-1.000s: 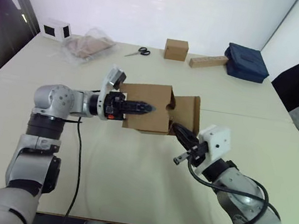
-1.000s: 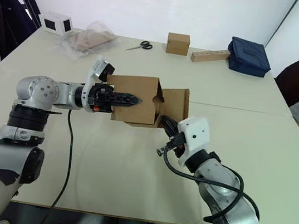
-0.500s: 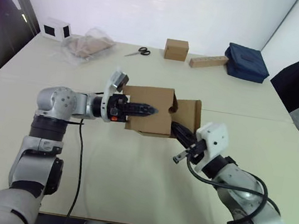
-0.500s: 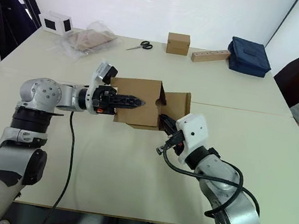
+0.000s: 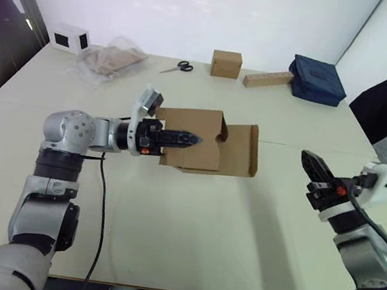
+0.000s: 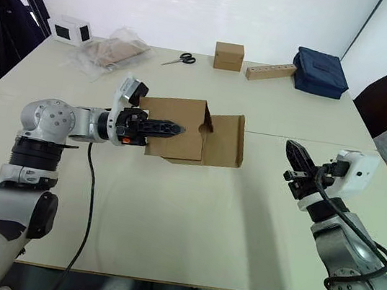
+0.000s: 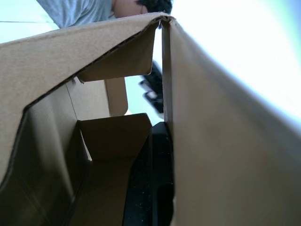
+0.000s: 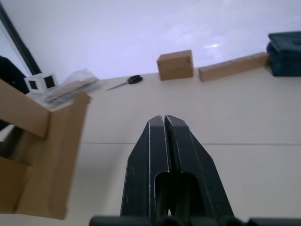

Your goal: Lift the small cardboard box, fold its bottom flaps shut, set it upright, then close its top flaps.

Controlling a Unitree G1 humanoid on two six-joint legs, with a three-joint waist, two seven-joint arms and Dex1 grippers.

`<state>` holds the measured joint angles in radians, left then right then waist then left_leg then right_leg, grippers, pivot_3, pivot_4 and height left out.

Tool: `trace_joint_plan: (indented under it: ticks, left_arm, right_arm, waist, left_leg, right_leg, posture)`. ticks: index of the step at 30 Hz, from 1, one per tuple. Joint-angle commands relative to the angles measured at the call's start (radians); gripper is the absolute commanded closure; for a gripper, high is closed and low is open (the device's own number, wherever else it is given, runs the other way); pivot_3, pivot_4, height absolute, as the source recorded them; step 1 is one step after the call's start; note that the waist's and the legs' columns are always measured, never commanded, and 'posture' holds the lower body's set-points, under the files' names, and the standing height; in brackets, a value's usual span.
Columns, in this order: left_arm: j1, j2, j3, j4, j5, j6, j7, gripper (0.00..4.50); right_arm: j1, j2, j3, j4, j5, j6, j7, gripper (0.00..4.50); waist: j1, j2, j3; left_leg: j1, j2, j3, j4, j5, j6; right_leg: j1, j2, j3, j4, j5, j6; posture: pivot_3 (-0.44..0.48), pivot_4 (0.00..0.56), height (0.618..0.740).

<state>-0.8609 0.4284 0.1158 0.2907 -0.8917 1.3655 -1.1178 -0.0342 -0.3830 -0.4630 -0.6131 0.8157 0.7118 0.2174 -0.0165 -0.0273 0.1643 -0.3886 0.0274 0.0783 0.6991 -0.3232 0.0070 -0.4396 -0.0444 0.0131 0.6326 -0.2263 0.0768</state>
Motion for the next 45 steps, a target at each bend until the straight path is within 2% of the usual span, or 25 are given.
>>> trace_joint_plan:
  ticks: [1, 2, 3, 4, 7, 11, 17, 21, 27, 45]
  left_arm:
    - [-0.029, -0.006, 0.022, -0.037, -0.041, -0.002, -0.001, 4.43]
    - [-0.029, -0.008, 0.022, -0.038, -0.043, -0.003, 0.002, 4.43]
    - [-0.028, -0.009, 0.025, -0.04, -0.048, -0.003, 0.005, 4.5]
    - [-0.027, -0.009, 0.027, -0.043, -0.051, -0.002, 0.009, 4.5]
    - [-0.022, -0.011, 0.031, -0.049, -0.061, -0.003, 0.018, 4.5]
    - [-0.018, -0.015, 0.033, -0.053, -0.07, -0.004, 0.028, 4.5]
    - [-0.016, -0.022, 0.036, -0.054, -0.07, -0.008, 0.035, 4.5]
    - [-0.013, -0.026, 0.033, -0.054, -0.07, -0.013, 0.037, 4.5]
    - [-0.007, -0.028, 0.025, -0.057, -0.067, -0.022, 0.037, 4.5]
    - [0.001, -0.027, 0.029, -0.051, -0.066, -0.03, 0.052, 4.5]
  right_arm:
    - [-0.038, 0.009, 0.126, 0.079, -0.08, -0.059, 0.046, 4.5]
    - [-0.058, 0.039, 0.143, 0.103, -0.063, -0.063, 0.046, 4.5]
    - [-0.071, 0.056, 0.158, 0.101, -0.011, -0.044, 0.062, 3.95]
    - [-0.083, 0.073, 0.166, 0.102, 0.002, -0.041, 0.054, 3.77]
    - [-0.096, 0.127, 0.131, 0.133, 0.074, -0.032, 0.01, 2.39]
    - [-0.077, 0.168, 0.128, 0.143, 0.19, -0.002, 0.011, 1.0]
    - [-0.09, 0.194, 0.184, 0.072, 0.354, 0.036, -0.012, 1.0]
    - [-0.099, 0.192, 0.22, 0.044, 0.404, 0.038, -0.042, 1.0]
    - [-0.112, 0.231, 0.237, 0.047, 0.604, 0.016, -0.121, 1.0]
    - [-0.115, 0.176, 0.282, -0.013, 0.742, -0.068, -0.158, 1.0]
  waist:
    - [-0.001, 0.0, 0.0]
    - [-0.003, 0.0, 0.0]
    - [-0.002, 0.0, 0.0]
    - [-0.001, 0.001, 0.001]
    - [0.001, 0.001, 0.001]
    - [0.005, 0.001, 0.001]
    - [0.0, 0.002, 0.001]
    - [0.0, 0.002, 0.001]
    - [0.0, 0.002, 0.001]
    - [0.0, 0.002, 0.001]
  left_leg:
    - [0.0, 0.0, 0.0, 0.0, 0.0, 0.0]
    - [0.0, 0.0, 0.0, 0.0, 0.0, 0.0]
    - [0.0, 0.0, 0.0, 0.0, 0.0, 0.0]
    - [0.0, 0.0, 0.0, 0.0, 0.0, 0.0]
    - [0.0, 0.001, 0.0, 0.0, 0.0, 0.0]
    - [-0.001, 0.0, 0.0, 0.0, 0.0, 0.0]
    - [-0.001, 0.0, 0.0, 0.0, 0.0, 0.0]
    - [-0.001, 0.001, 0.0, 0.0, 0.0, 0.0]
    - [-0.001, 0.001, 0.0, 0.0, 0.0, 0.0]
    - [-0.001, 0.001, 0.0, 0.0, 0.0, 0.0]
  right_leg:
    - [0.0, 0.0, 0.0, 0.0, 0.0, 0.0]
    - [0.0, 0.0, 0.0, 0.0, 0.0, 0.0]
    - [0.0, 0.0, 0.0, 0.0, 0.0, 0.0]
    - [0.0, 0.0, 0.0, 0.0, 0.0, 0.0]
    - [-0.001, 0.0, 0.0, 0.001, 0.001, 0.002]
    - [-0.001, -0.002, -0.001, 0.0, 0.001, 0.002]
    - [-0.001, -0.001, 0.0, 0.0, 0.001, 0.002]
    - [-0.001, -0.001, 0.0, 0.0, 0.001, 0.002]
    - [-0.001, -0.001, 0.0, 0.0, 0.001, 0.002]
    - [-0.001, -0.001, 0.0, 0.0, 0.001, 0.002]
  posture:
    - [0.0, 0.15, 0.74]
    - [0.0, 0.15, 0.74]
    - [0.0, 0.15, 0.74]
    - [0.0, 0.15, 0.74]
    - [0.0, 0.15, 0.74]
    - [0.0, 0.15, 0.74]
    - [0.0, 0.15, 0.74]
    - [0.0, 0.15, 0.74]
    - [0.0, 0.15, 0.74]
    - [0.0, 0.15, 0.74]
